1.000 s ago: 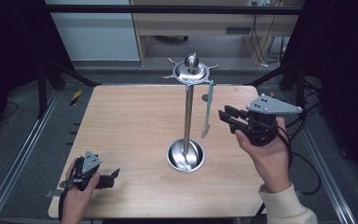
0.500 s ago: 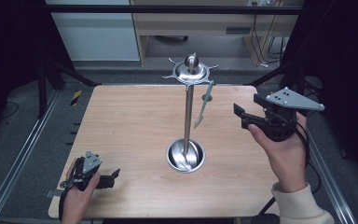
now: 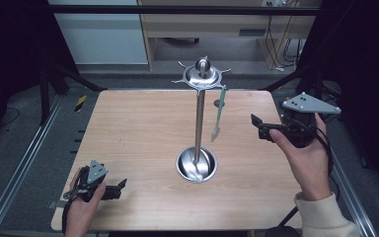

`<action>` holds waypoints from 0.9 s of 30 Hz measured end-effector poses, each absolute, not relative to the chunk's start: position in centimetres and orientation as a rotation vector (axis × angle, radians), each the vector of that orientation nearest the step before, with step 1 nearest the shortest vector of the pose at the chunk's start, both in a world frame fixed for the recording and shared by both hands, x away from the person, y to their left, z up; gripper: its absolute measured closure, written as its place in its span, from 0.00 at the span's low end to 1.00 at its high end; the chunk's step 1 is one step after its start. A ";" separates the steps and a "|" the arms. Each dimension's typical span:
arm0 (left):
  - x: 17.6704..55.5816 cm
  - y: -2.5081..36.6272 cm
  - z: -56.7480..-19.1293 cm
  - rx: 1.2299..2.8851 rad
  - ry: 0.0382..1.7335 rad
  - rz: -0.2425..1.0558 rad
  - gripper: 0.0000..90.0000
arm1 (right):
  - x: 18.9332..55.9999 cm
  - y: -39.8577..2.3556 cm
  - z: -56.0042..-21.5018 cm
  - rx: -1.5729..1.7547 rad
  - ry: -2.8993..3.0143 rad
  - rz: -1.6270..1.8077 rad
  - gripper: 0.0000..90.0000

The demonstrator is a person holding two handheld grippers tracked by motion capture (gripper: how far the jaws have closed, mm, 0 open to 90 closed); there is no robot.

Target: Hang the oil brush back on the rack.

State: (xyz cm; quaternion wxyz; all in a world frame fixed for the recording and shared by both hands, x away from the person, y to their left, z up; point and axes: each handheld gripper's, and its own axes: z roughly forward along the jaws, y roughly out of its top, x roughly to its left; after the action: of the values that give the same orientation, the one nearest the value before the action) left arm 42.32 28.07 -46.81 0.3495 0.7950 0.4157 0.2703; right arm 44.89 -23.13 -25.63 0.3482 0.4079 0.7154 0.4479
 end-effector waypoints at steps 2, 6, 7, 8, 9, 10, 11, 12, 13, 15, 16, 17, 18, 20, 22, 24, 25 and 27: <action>42.3 28.1 -46.8 2.060 1.076 0.699 0.03 | 45.1 -23.3 -26.0 1.054 1.864 1.160 0.13; 42.3 28.1 -46.8 2.060 1.078 0.699 0.03 | 45.5 -23.5 -26.7 1.047 1.883 1.155 0.11; 42.3 28.1 -46.8 2.060 1.077 0.698 0.03 | 45.6 -23.6 -26.9 1.052 1.885 1.156 0.11; 42.3 28.1 -46.8 2.061 1.077 0.698 0.03 | 45.7 -23.6 -27.2 1.067 1.888 1.154 0.11; 42.3 28.1 -46.8 2.060 1.077 0.700 0.03 | 45.9 -23.6 -27.4 1.068 1.892 1.145 0.12; 42.3 28.1 -46.8 2.060 1.076 0.700 0.03 | 46.0 -23.7 -27.6 1.078 1.893 1.137 0.12; 42.3 28.1 -46.8 2.060 1.076 0.699 0.03 | 46.1 -23.7 -27.9 1.087 1.892 1.128 0.13; 42.3 28.1 -46.8 2.060 1.076 0.698 0.03 | 46.2 -23.7 -28.1 1.098 1.891 1.121 0.13; 42.3 28.1 -46.8 2.060 1.076 0.698 0.03 | 46.3 -23.8 -28.3 1.106 1.893 1.114 0.13; 42.3 28.1 -46.8 2.060 1.076 0.698 0.03 | 46.5 -23.9 -28.7 1.121 1.896 1.099 0.13; 42.3 28.1 -46.8 2.058 1.075 0.698 0.03 | 46.7 -24.0 -29.0 1.130 1.896 1.094 0.13; 42.3 28.1 -46.8 2.059 1.075 0.698 0.03 | 46.8 -24.0 -29.2 1.138 1.902 1.086 0.13; 42.3 28.1 -46.8 2.061 1.074 0.696 0.03 | 46.9 -24.1 -29.4 1.139 1.907 1.082 0.13; 42.3 28.1 -46.8 2.061 1.074 0.696 0.03 | 47.1 -24.1 -29.8 1.151 1.916 1.073 0.13; 42.3 28.1 -46.8 2.061 1.074 0.697 0.03 | 47.2 -24.2 -30.2 1.157 1.925 1.065 0.13; 42.3 28.1 -46.8 2.062 1.075 0.696 0.03 | 47.4 -24.2 -30.6 1.162 1.928 1.064 0.13; 42.3 28.0 -46.8 2.063 1.074 0.695 0.03 | 47.5 -24.2 -30.8 1.166 1.930 1.061 0.13; 42.3 28.0 -46.8 2.063 1.073 0.695 0.03 | 47.6 -24.2 -31.1 1.172 1.933 1.056 0.13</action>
State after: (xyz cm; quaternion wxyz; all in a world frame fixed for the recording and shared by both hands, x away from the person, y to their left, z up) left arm 42.31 28.04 -46.84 0.3495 0.7964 0.4143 0.2682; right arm 47.61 -24.15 -31.14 0.3178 0.4455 0.7346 0.4012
